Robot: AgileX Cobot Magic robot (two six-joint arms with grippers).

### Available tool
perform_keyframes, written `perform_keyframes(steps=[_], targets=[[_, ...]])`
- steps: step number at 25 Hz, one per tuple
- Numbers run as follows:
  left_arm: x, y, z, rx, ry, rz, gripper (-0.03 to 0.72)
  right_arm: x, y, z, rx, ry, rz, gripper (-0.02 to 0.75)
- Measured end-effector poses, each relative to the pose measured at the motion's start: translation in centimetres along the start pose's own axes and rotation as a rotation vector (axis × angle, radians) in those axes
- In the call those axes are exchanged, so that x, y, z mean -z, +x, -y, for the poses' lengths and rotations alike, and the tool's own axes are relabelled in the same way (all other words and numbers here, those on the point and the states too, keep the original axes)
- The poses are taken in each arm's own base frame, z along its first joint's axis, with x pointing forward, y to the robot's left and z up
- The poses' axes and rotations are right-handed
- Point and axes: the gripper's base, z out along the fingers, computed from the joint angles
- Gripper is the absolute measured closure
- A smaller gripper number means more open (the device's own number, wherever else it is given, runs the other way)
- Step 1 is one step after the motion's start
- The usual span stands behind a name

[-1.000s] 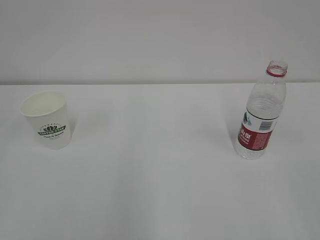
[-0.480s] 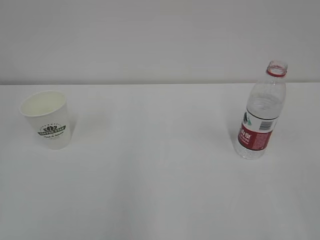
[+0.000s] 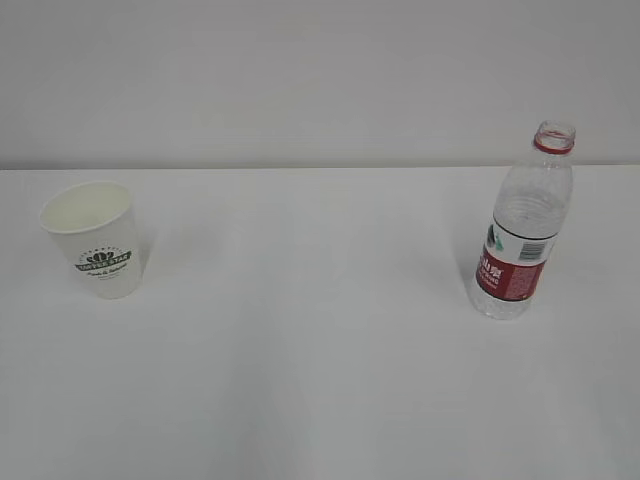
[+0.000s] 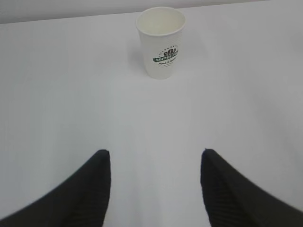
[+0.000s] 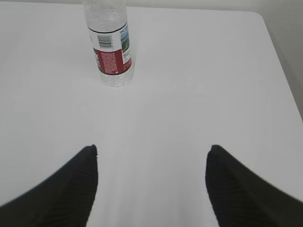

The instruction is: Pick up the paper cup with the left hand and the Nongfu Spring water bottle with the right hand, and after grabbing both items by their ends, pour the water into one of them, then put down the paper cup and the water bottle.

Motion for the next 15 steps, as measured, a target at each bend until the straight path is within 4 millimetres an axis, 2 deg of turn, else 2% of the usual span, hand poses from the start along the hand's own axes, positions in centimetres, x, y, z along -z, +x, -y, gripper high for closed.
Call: perform_keyframes(steps=[12, 15], targets=[[0.0, -0.02, 0.0, 0.0, 0.0, 0.002, 0.246, 0.05, -0.06, 0.0, 0.0, 0.0, 0.004, 0.204], [0.1, -0.3, 0.01, 0.0, 0.0, 0.014, 0.246, 0.8, -0.95, 0.02, -0.004, -0.004, 0.076, 0.204]])
